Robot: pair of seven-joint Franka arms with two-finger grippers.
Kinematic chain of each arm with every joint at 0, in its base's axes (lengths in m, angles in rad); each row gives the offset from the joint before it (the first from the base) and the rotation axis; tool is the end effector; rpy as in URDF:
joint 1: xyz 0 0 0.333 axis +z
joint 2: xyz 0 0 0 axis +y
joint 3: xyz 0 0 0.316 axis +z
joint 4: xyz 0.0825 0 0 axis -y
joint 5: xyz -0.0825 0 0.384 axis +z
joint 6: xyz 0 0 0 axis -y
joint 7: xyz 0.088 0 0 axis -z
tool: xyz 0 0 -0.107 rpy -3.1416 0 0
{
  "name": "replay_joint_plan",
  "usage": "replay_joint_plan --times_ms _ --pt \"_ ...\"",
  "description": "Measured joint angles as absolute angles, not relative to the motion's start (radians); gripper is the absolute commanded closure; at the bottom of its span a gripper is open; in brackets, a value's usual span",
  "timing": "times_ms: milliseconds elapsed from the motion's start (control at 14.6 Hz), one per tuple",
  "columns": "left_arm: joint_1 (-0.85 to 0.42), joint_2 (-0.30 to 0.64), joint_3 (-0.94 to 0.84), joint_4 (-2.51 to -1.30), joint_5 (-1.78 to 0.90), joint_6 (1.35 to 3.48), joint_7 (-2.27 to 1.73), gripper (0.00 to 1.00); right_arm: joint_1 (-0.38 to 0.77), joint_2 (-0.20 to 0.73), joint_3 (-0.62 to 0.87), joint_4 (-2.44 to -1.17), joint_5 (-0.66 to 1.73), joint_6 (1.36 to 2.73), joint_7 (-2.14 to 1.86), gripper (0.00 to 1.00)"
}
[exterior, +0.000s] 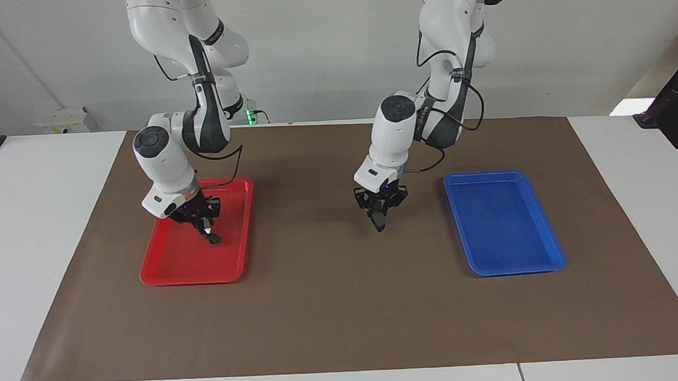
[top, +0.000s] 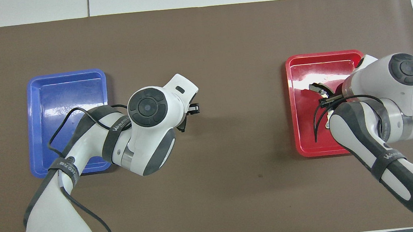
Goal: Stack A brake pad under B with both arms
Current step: 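Carry the dark pad to the table center with the left gripper and release it, then retract the left gripper while the right gripper moves the curved pad over the dark pad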
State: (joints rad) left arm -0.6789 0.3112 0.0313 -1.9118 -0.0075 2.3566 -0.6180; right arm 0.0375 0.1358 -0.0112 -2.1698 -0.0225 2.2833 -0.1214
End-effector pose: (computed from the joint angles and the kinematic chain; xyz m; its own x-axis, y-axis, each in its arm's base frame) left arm 0.5033 -0.3822 0.3468 0.9936 -0.0225 0.1108 -0.0309 -0.9968 0.0743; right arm 0.5502 0.0140 0.3298 0.9865 0.1617 -0.0245 0.1621 -0.9866 0.0154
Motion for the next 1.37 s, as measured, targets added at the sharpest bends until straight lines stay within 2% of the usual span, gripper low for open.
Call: replay_joint_plan --times_ms 343,412,480,549,618,961,1167,1373 --pt "-0.709 0.387 0.031 -1.91 -0.007 2.406 -0.672 0.96 0.047 0.133 0.015 -2.091 -0.022 2.199 -0.103 1.0" --pt "-0.717 0.394 0.032 -1.911 -0.007 2.414 -0.685 0.9 0.047 0.133 0.022 -2.091 -0.022 2.198 -0.096 1.0" --pt "-0.725 0.398 0.032 -1.912 -0.007 2.418 -0.695 0.7 0.046 0.133 0.031 -2.091 -0.022 2.198 -0.081 1.0" --pt "-0.73 0.399 0.032 -1.913 -0.007 2.419 -0.702 0.28 0.046 0.133 0.045 -2.091 -0.022 2.198 -0.06 1.0" --pt "-0.731 0.399 0.032 -1.913 -0.007 2.419 -0.705 0.0 0.047 0.133 0.064 -2.091 -0.022 2.198 -0.039 1.0" --pt "-0.714 0.389 0.055 -1.905 -0.007 2.413 -0.707 0.0 0.047 0.133 0.101 -2.089 -0.022 2.199 -0.006 1.0" --pt "-0.623 0.341 0.065 -1.902 -0.007 2.352 -0.63 0.0 0.074 0.134 0.114 -2.071 -0.022 2.2 0.011 1.0" --pt "-0.512 0.274 0.068 -1.899 -0.007 2.269 -0.478 0.0 0.159 0.16 0.12 -2.021 -0.022 2.187 0.121 1.0"
